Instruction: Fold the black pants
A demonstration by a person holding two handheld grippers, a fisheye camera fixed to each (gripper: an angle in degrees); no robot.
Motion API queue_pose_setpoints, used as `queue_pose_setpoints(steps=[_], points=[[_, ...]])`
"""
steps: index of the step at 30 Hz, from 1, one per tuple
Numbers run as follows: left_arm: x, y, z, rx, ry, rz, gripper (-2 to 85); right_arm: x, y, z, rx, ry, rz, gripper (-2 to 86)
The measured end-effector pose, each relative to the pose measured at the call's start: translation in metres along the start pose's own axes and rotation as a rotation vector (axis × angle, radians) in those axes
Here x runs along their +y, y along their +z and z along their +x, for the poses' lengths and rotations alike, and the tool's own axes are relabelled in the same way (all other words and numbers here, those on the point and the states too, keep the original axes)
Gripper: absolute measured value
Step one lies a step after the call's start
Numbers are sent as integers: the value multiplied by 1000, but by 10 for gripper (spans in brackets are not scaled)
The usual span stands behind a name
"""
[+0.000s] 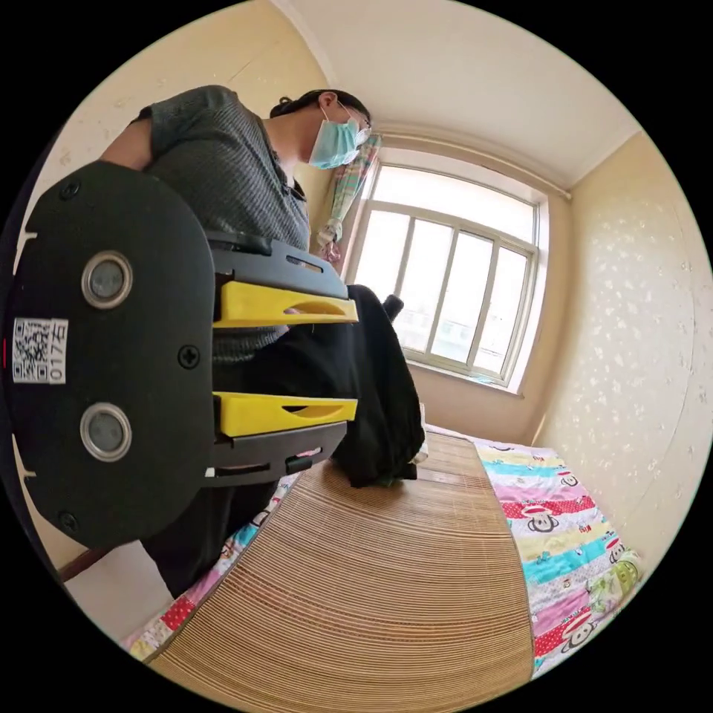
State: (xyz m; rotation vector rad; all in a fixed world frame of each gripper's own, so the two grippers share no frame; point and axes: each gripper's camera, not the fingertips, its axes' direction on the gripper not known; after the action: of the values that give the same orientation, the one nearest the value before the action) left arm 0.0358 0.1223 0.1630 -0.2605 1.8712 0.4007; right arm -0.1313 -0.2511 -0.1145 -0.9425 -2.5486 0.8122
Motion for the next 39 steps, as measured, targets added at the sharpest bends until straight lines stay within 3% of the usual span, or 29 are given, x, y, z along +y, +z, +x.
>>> queue_pose_setpoints(steps=[5,7,13,17,21,29,39], points=[[-24,133,-9,133,145,-183,63,-32,51,93,-10,442,-259,236],[-30,193,-25,181,135,-260,63,-30,71,123,-71,492,-354,244],[-23,328,-58,181,78,-398,63,-16,155,183,-93,495,-624,180],[-11,373,-84,140,-9,-456,63,-19,175,201,-8,413,-637,79],[1,395,-92,76,2,-492,64,-25,172,183,53,230,-549,35],[9,424,-117,-89,-35,-544,67,-23,80,79,-423,-410,53,23],[14,383,-161,-369,-230,-416,103,35,18,-44,-601,-953,447,20]])
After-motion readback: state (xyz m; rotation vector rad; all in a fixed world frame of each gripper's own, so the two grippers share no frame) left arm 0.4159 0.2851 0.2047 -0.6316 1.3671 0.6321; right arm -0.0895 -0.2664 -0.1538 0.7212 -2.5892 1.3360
